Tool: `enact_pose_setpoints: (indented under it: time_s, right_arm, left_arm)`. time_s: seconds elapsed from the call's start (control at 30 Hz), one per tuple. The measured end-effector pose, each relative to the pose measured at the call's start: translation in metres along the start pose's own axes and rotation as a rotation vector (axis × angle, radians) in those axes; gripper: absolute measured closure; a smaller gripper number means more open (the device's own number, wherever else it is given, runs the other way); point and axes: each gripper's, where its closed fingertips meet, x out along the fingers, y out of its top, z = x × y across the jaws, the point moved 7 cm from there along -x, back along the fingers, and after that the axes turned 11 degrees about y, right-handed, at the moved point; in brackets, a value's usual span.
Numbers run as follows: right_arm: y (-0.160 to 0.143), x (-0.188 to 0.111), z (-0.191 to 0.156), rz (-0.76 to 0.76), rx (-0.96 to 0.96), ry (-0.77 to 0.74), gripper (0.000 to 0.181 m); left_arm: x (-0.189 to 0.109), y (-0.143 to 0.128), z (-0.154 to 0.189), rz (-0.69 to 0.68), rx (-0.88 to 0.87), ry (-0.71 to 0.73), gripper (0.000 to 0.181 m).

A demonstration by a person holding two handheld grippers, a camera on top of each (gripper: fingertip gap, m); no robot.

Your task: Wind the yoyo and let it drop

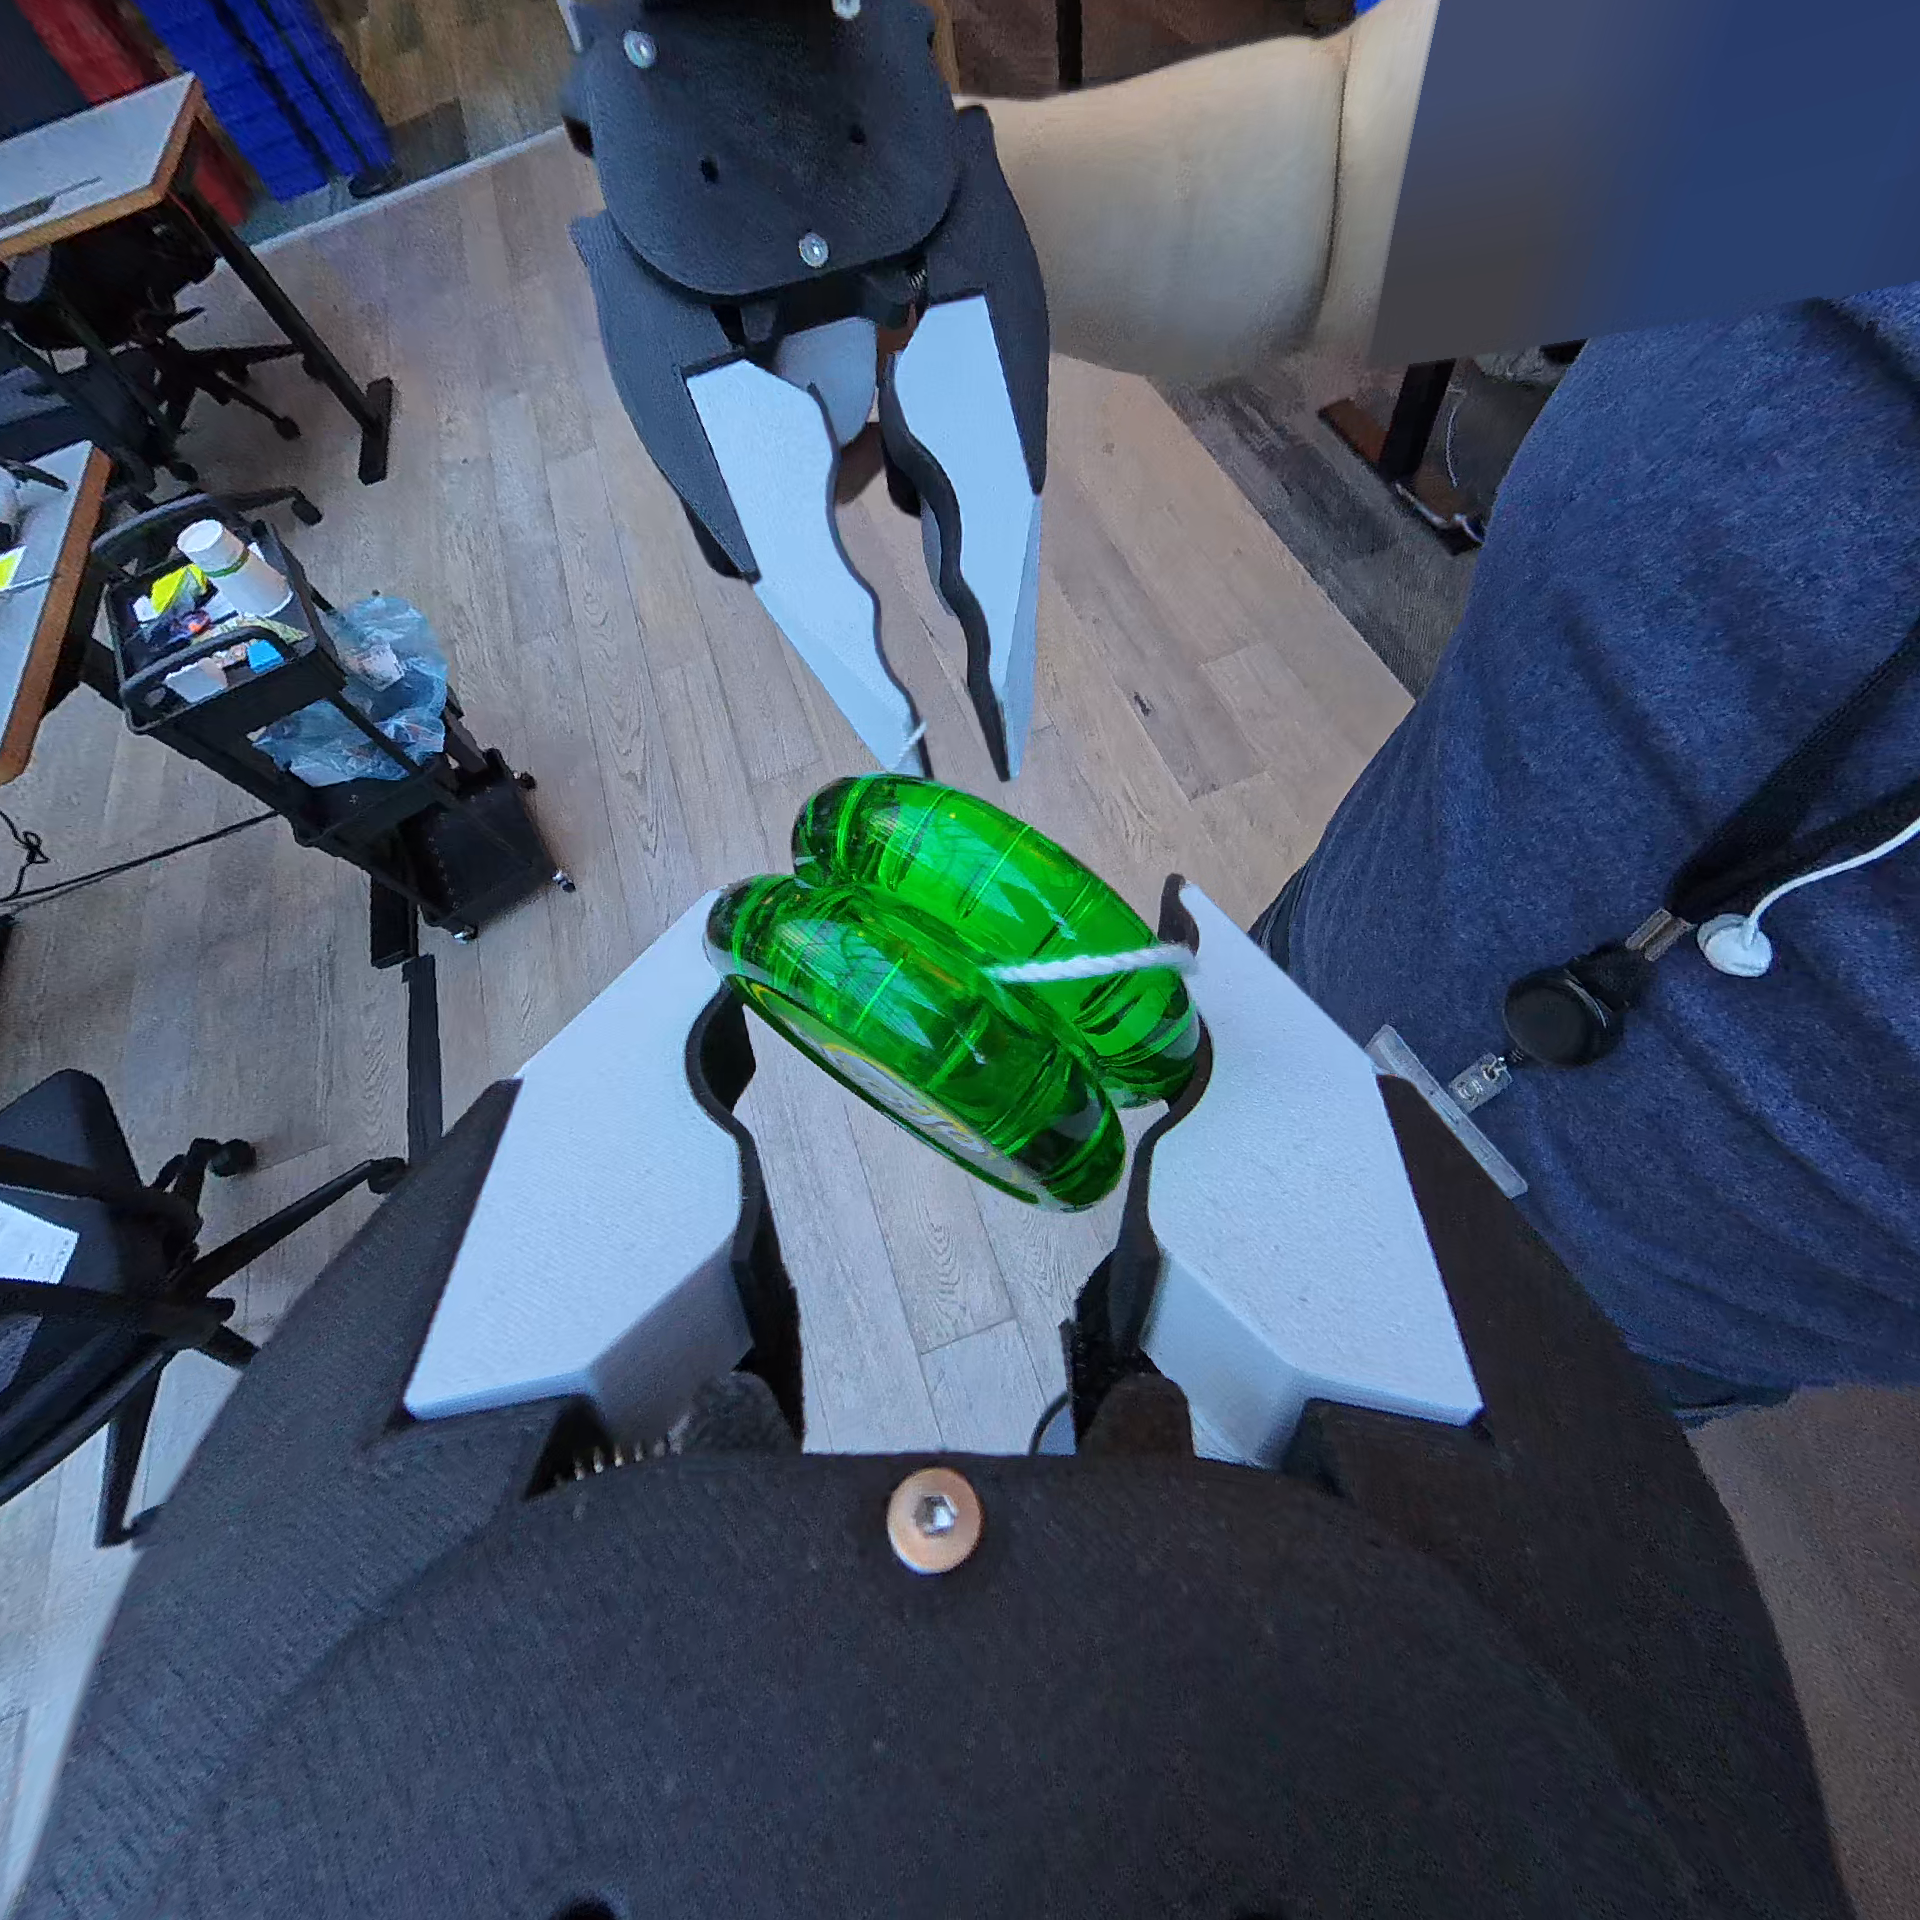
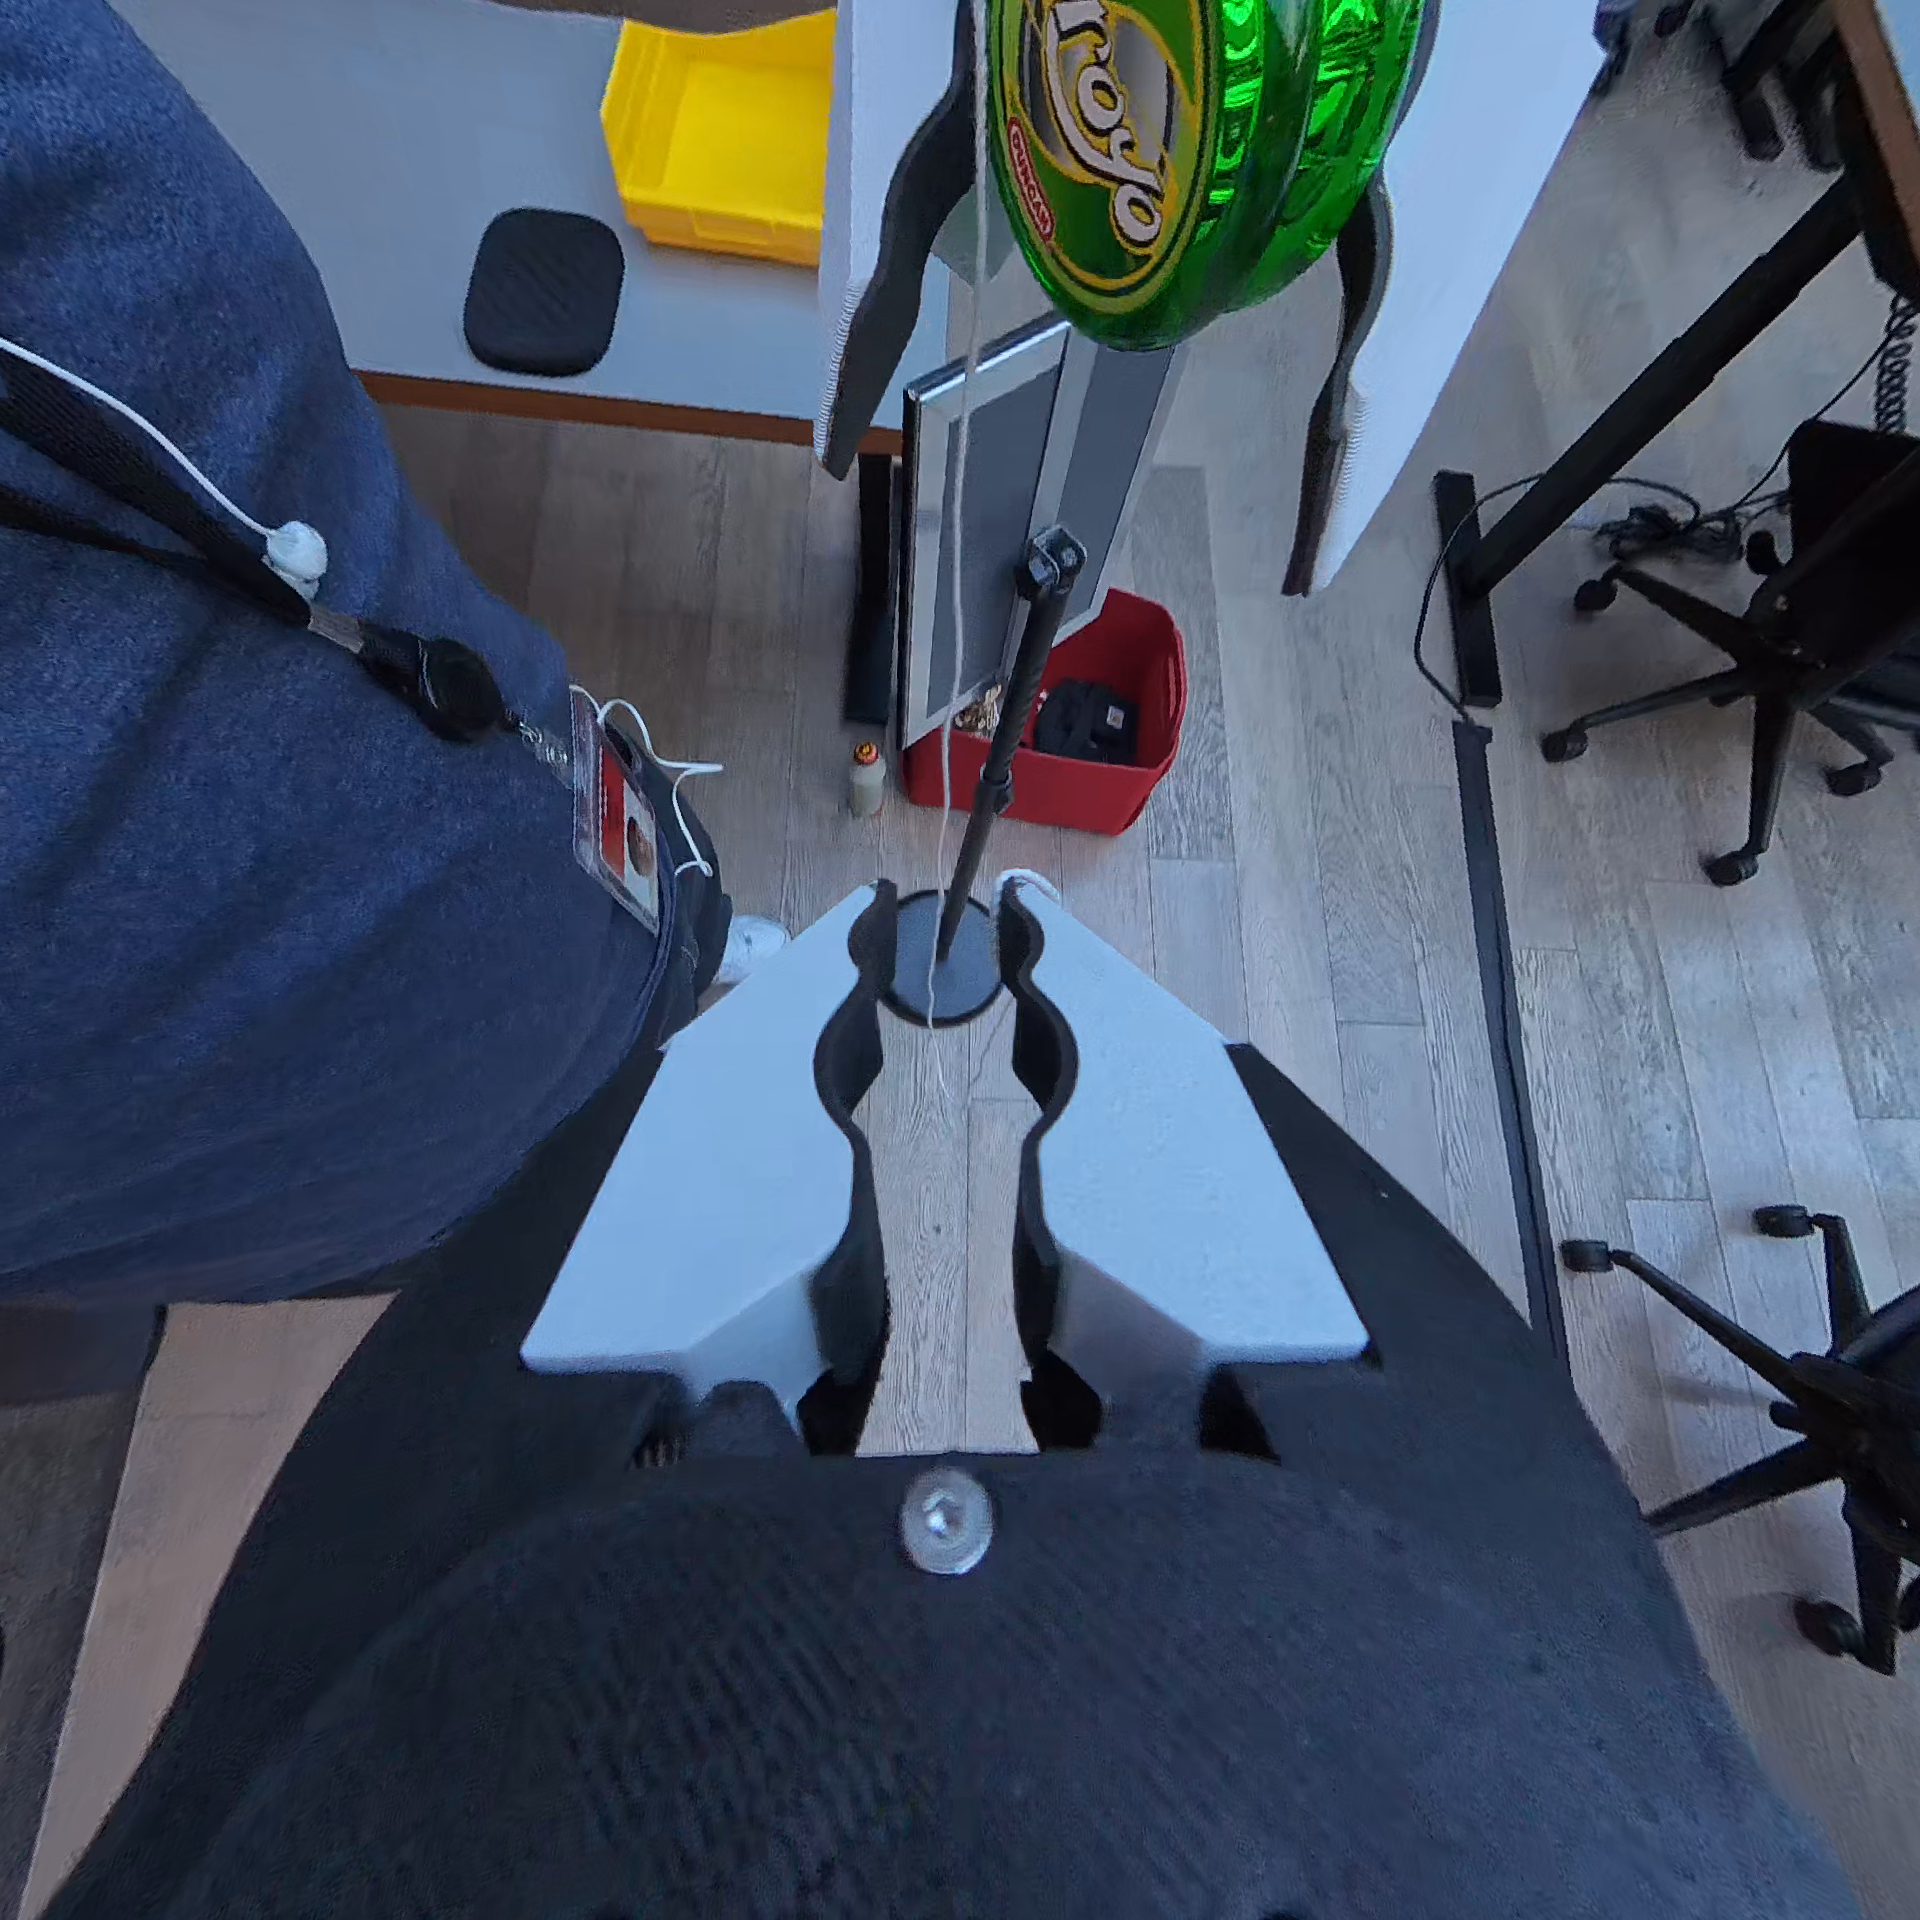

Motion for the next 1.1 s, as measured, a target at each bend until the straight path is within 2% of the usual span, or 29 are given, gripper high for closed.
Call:
enact_pose_setpoints:
  time_s: [0.07,0.23,0.33,0.5,0.57,0.67,0.77,0.83,0.9,1.0,1.1]
  right_arm:
    - [0.004,-0.008,0.001,-0.062,-0.01,0.003,0.157]
    - [0.01,-0.028,0.003,-0.268,-0.009,0.014,0.156]
    - [0.009,-0.034,0.003,-0.369,0.032,0.08,0.156]
    - [0.009,-0.037,0.009,-0.48,0.026,0.087,0.158]
    - [0.015,-0.037,0.011,-0.463,-0.002,0.06,0.162]
    - [0.043,-0.04,0.009,-0.292,-0.132,-0.008,0.16]
    - [0.086,-0.049,0.001,-0.067,-0.321,-0.072,0.139]
    - [0.105,-0.046,-0.001,0.003,-0.383,-0.05,0.123]
    - [0.113,-0.033,0.002,-0.014,-0.384,-0.001,0.125]
    - [0.116,-0.015,0.01,-0.081,-0.391,-0.005,0.125]
    - [0.113,-0.005,0.009,-0.117,-0.409,0.018,0.141]
  left_arm:
    - [0.001,-0.005,0.001,0.007,-0.003,0.004,0.104]
    - [0.002,-0.01,0.005,0.014,-0.021,-0.022,0.104]
    - [0.001,-0.011,0.003,-0.001,-0.02,-0.025,0.104]
    - [-0.002,-0.004,-0.002,0.005,-0.022,-0.033,0.104]
    - [-0.002,-0.003,-0.002,-0.01,-0.009,-0.035,0.104]
    - [0.001,-0.001,-0.001,-0.018,-0.013,-0.075,0.104]
    - [0.006,0.002,0.002,-0.041,-0.011,-0.127,0.104]
    - [0.009,0.005,0.005,-0.054,-0.006,-0.165,0.104]
    - [0.011,0.011,0.009,-0.054,0.0,-0.192,0.105]
    - [0.012,0.016,0.012,-0.062,0.017,-0.207,0.105]
    - [0.011,0.018,0.013,-0.084,0.013,-0.217,0.106]
